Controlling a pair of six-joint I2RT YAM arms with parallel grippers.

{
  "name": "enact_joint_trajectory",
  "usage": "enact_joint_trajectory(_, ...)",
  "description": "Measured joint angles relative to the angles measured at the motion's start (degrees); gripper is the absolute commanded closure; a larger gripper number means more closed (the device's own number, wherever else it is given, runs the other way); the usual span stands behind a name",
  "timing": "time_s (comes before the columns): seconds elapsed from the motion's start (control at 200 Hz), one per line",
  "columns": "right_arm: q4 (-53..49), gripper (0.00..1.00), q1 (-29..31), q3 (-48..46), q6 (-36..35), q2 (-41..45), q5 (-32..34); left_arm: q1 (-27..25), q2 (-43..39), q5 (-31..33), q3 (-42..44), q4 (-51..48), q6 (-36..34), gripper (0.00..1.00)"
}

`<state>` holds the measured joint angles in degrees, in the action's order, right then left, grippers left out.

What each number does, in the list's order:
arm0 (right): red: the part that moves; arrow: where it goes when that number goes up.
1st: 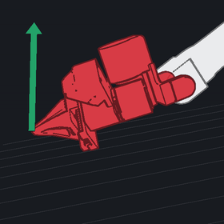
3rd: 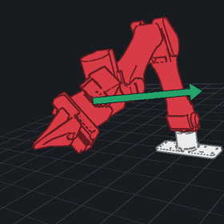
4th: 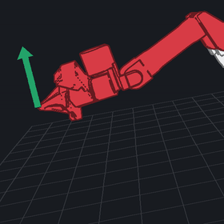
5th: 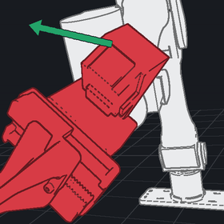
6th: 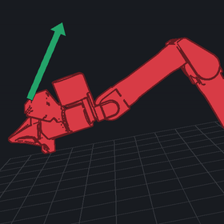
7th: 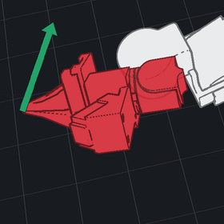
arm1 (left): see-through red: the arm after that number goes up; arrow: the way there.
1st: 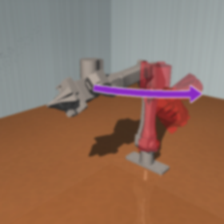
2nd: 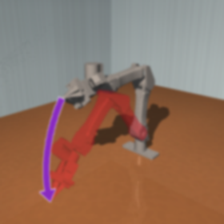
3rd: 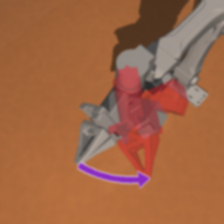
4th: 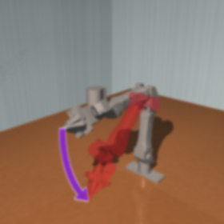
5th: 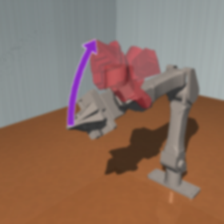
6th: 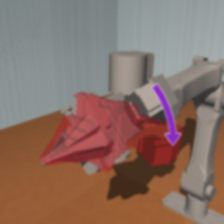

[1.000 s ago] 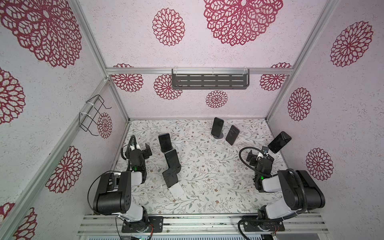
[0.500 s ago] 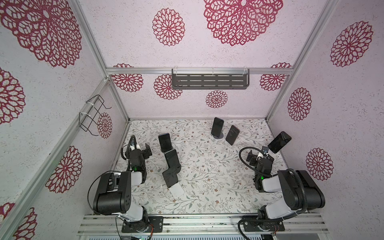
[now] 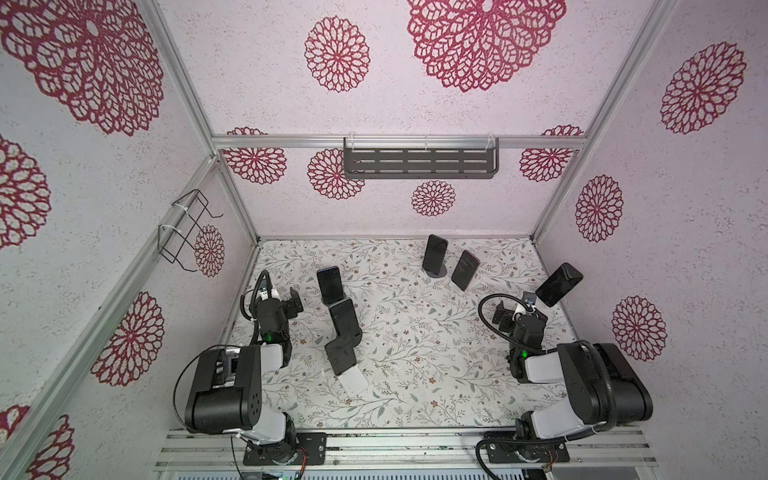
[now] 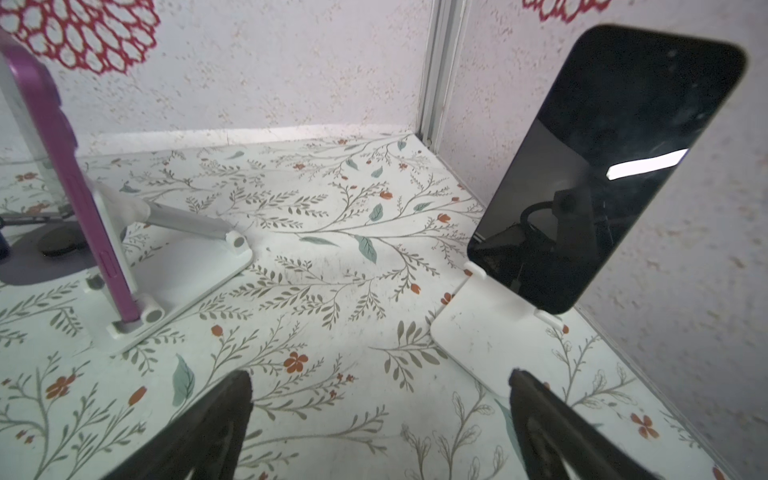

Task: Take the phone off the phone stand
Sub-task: 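Close the left gripper on the blue-edged phone while the right arm moves forward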

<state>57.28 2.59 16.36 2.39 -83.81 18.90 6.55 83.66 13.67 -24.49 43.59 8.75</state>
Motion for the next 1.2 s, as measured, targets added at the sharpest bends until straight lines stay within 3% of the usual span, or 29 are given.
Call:
enact_joint_trajectory(0.205, -25.6, 0.01, 1.3, 14.1, 1.8, 15.7, -0.8, 0.0, -23.1, 1.6, -5.3, -19.9, 1.9, 0.02)
enact_joint_trajectory(0.33, -41.0, 0.01, 3.5, 19.3, 4.3, 21.0, -2.3, -0.2, -27.7, -0.2, -17.2, -35.4, 2.2, 0.03)
enact_joint_trajectory(0.53, -65.0, 0.01, 5.9, 24.8, 8.2, 22.4, -10.6, -1.5, -15.2, -8.1, -43.7, -60.9, -1.4, 0.04)
enact_joint_trajectory(0.731, -80.3, 0.01, 7.8, 29.4, 8.3, 21.5, -20.5, -2.7, -1.7, -17.6, -59.1, -80.2, -7.0, 0.04)
enact_joint_trajectory(1.006, -87.2, 0.01, 10.9, 31.1, 8.3, 20.1, -23.1, -11.1, 6.7, -19.4, -61.7, -85.9, -10.3, 0.03)
enact_joint_trajectory(1.201, -89.5, 0.01, 11.1, 31.1, 8.1, 20.1, -23.7, -11.6, 11.4, -23.6, -62.8, -87.2, -16.4, 0.05)
